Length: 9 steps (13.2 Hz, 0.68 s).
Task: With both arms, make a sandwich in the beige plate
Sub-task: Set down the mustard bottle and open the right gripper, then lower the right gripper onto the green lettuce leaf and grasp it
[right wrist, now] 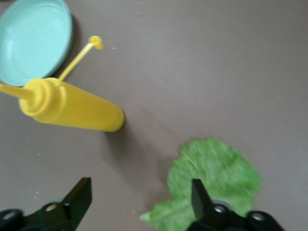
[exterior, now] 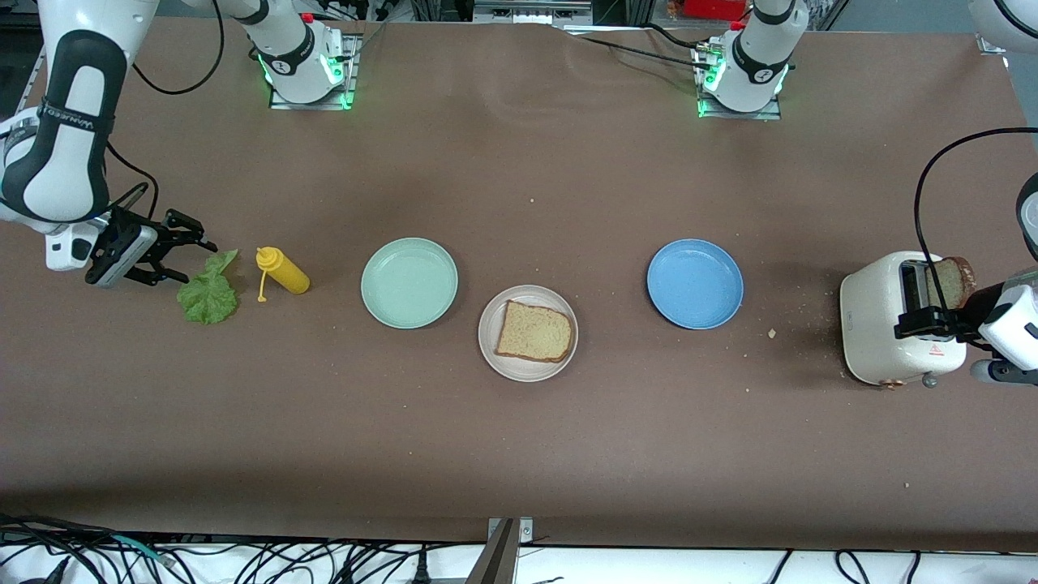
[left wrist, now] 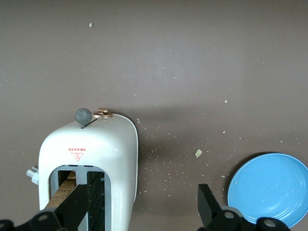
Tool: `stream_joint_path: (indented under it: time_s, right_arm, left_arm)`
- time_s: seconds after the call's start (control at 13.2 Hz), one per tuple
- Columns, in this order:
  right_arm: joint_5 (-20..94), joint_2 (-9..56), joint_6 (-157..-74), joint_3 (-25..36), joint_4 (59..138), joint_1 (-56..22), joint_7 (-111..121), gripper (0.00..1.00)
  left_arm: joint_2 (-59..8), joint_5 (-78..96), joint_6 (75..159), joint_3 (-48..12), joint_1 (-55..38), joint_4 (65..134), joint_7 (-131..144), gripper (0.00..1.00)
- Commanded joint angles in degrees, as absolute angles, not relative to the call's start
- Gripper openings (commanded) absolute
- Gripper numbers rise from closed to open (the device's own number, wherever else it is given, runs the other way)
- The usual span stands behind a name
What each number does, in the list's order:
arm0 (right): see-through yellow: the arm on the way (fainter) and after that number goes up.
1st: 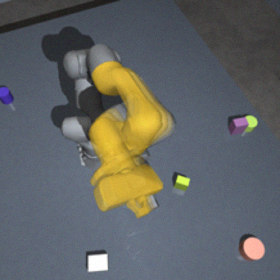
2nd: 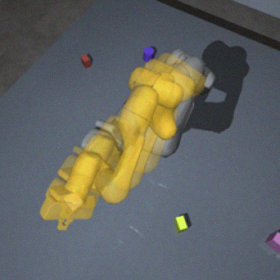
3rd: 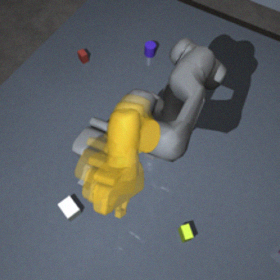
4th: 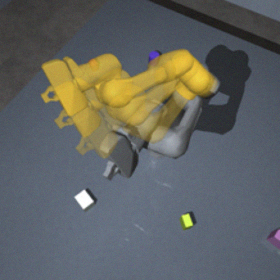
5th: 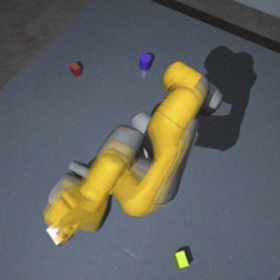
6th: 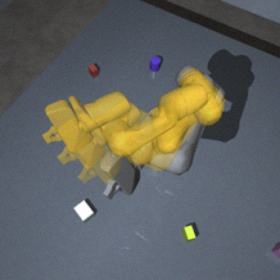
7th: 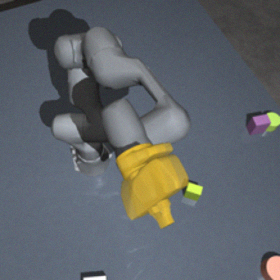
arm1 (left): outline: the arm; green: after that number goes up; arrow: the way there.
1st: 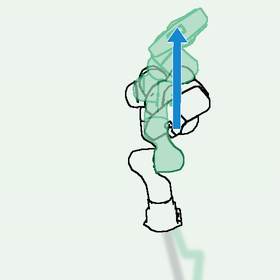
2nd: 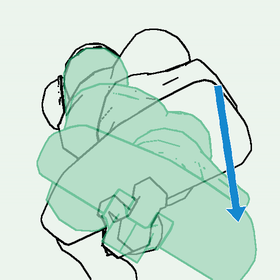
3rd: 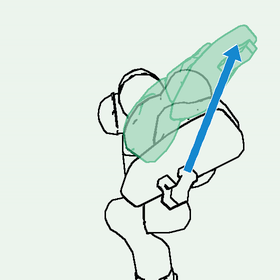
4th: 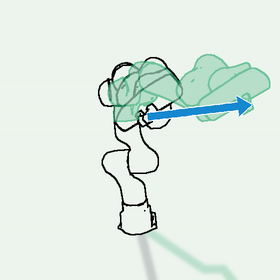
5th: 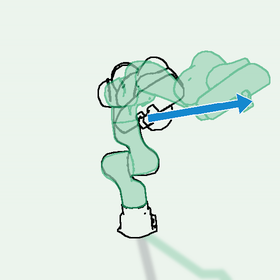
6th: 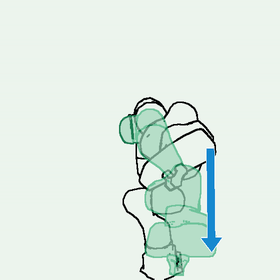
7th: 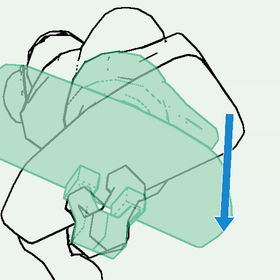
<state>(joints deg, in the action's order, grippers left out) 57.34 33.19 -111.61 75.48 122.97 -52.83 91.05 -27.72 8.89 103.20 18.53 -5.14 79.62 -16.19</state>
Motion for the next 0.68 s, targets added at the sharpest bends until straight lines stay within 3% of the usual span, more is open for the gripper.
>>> stream_joint_path:
  time_s: [0.0, 0.15, 0.61]
  right_arm:
    - [53.28, 34.10, -116.86, 77.43, 122.70, -53.26, 82.66, 0.99]
    - [50.02, 35.32, -121.62, 77.26, 122.61, -53.26, 74.83, 0.99]
    - [50.09, 41.92, -125.41, 74.28, 122.61, -53.44, 58.45, 0.99]
  left_arm:
    - [-27.60, 6.50, 102.66, 18.37, -5.10, 79.19, -16.17, 1.00]
    - [-27.60, 6.50, 102.66, 18.37, -5.10, 79.19, -16.08, 1.00]
    - [-27.60, 6.50, 102.66, 18.46, -5.10, 79.19, -16.26, 1.00]
